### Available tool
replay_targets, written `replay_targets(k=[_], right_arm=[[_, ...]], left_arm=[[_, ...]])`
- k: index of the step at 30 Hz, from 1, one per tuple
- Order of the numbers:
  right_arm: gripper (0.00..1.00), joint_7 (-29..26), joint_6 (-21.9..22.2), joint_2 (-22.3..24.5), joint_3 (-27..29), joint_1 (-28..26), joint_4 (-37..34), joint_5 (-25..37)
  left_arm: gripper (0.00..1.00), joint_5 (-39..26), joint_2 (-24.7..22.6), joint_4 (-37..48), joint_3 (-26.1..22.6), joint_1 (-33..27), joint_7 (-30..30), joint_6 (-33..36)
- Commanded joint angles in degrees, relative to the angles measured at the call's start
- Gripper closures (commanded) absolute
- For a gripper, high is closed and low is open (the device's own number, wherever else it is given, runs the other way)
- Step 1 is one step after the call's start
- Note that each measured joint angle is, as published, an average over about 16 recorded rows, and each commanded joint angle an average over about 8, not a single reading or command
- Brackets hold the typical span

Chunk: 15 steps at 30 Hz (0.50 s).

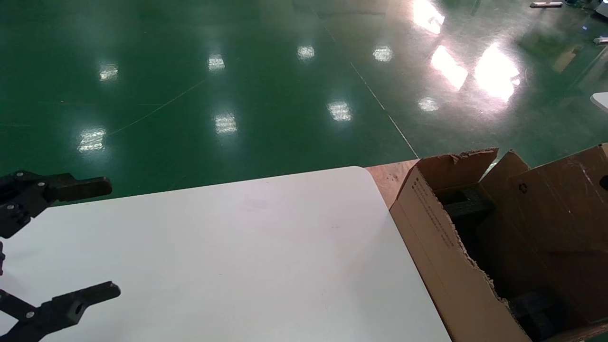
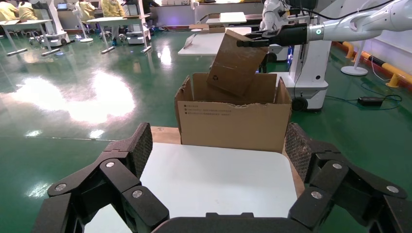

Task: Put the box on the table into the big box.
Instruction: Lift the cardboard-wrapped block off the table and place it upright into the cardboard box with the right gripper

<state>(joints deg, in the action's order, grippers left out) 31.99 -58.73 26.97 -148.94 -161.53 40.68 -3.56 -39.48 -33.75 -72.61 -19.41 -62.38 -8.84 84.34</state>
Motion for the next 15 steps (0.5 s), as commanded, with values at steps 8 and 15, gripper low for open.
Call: replay_targets(k=[8, 15], right_arm=[[1.00, -1.1, -0.7, -0.3, -4.7, -3.2, -4.0, -0.4], [1.00, -1.0, -0.3, -0.5, -7.2, -3.7, -5.1, -1.7]], left_arm=[[0.00, 0.0, 0.0, 0.0, 0.0, 0.0, 0.0, 0.0], [0.00, 0.0, 0.0, 0.0, 0.0, 0.0, 0.0, 0.0]])
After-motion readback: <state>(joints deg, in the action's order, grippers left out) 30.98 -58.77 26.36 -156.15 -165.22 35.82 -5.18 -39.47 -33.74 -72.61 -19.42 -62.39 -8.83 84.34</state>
